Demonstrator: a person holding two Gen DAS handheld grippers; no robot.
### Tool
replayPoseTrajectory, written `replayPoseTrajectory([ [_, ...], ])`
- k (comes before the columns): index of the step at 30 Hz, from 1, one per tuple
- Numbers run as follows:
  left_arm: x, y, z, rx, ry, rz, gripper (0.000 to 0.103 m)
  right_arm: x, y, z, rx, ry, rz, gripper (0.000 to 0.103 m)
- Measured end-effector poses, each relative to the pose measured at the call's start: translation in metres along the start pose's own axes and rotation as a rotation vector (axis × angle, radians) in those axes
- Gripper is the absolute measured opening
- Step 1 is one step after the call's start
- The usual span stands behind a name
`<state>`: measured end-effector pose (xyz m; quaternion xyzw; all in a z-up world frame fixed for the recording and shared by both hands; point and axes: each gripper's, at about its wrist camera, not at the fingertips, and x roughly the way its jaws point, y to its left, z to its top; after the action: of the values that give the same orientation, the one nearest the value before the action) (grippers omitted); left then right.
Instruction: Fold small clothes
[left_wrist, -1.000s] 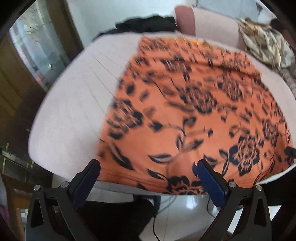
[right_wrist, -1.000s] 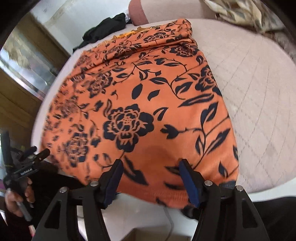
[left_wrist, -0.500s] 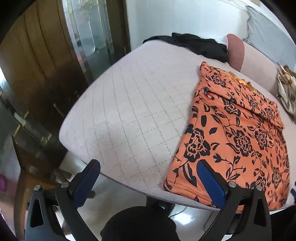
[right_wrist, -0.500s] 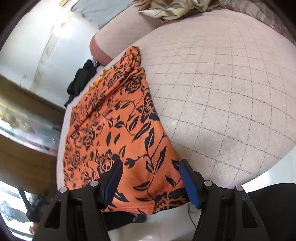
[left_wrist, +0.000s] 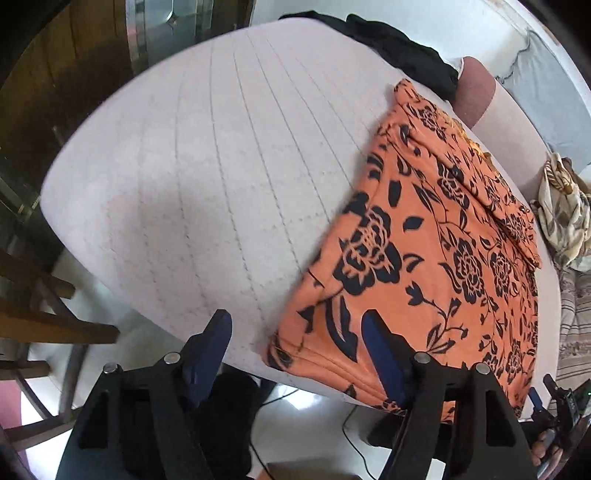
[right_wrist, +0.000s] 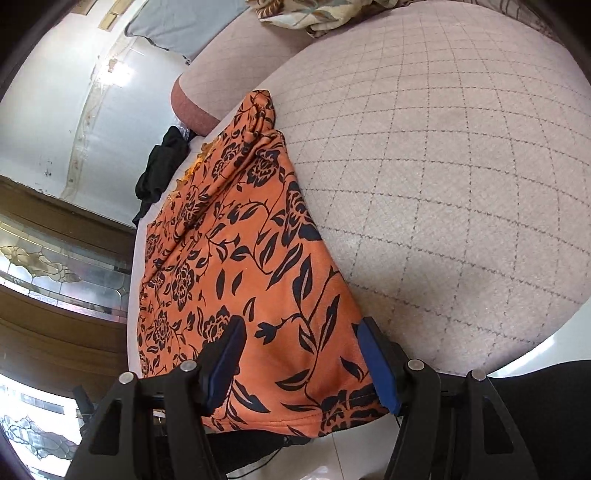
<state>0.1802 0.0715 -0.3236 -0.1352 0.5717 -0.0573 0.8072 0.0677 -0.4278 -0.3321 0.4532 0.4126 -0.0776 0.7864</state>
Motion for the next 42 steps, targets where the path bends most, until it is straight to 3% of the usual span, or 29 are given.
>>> replayPoseTrajectory([
  [6,0.017,0.005,-0.006,-0.034,0.080,-0.086,0.074,0.004,0.004,-0.001,-0.011,0.010,-0.008,0.067],
  [9,0.018,0.005,-0.009,-0.036,0.075,-0.118,0.074,0.006,0.004,-0.001,-0.015,0.016,-0.015,0.067],
  [11,0.016,0.003,-0.010,-0.027,0.064,-0.138,0.066,0.007,0.003,-0.001,-0.012,0.017,-0.016,0.067],
  [13,0.015,0.003,-0.008,-0.022,0.061,-0.126,0.048,0.007,0.002,-0.001,-0.009,0.017,-0.016,0.067],
  [14,0.014,0.003,-0.007,-0.021,0.057,-0.128,0.047,0.007,0.002,-0.001,-0.009,0.018,-0.016,0.067],
  [17,0.014,0.002,-0.006,-0.025,0.060,-0.139,0.049,0.008,0.002,-0.001,-0.008,0.018,-0.016,0.067],
  [19,0.016,0.004,-0.005,-0.043,0.083,-0.141,0.070,0.008,0.002,-0.001,-0.008,0.019,-0.017,0.067],
  [20,0.018,0.005,-0.004,-0.057,0.092,-0.147,0.073,0.008,0.002,-0.001,-0.009,0.019,-0.017,0.067],
  [24,0.018,0.001,-0.002,-0.056,0.080,-0.132,0.074,0.007,0.001,-0.001,-0.002,0.019,-0.012,0.067],
  [28,0.015,-0.013,0.003,-0.021,0.016,-0.118,0.073,0.002,-0.007,0.001,0.024,0.000,-0.008,0.067],
  [29,0.014,-0.016,0.002,-0.003,0.008,-0.119,0.070,0.000,-0.010,0.002,0.032,-0.007,-0.010,0.067],
  [31,0.018,-0.023,0.003,0.033,0.021,-0.108,0.040,-0.003,-0.016,0.003,0.041,-0.015,-0.019,0.067],
  [33,0.020,-0.025,0.001,0.053,0.021,-0.064,0.032,-0.003,-0.019,0.003,0.039,-0.012,-0.045,0.067],
  [36,0.020,-0.023,0.003,0.041,0.022,-0.083,0.033,0.005,-0.020,0.000,0.011,0.026,-0.082,0.067],
  [38,0.020,-0.020,0.002,0.026,0.029,-0.107,0.039,0.007,-0.012,-0.005,-0.048,0.040,-0.097,0.067],
  [40,0.018,-0.019,0.000,0.030,0.039,-0.127,0.058,0.014,-0.002,-0.013,-0.107,0.085,-0.090,0.066],
  [42,0.017,-0.021,-0.004,0.055,0.047,-0.094,0.063,0.020,0.014,-0.026,-0.211,0.092,-0.132,0.061],
])
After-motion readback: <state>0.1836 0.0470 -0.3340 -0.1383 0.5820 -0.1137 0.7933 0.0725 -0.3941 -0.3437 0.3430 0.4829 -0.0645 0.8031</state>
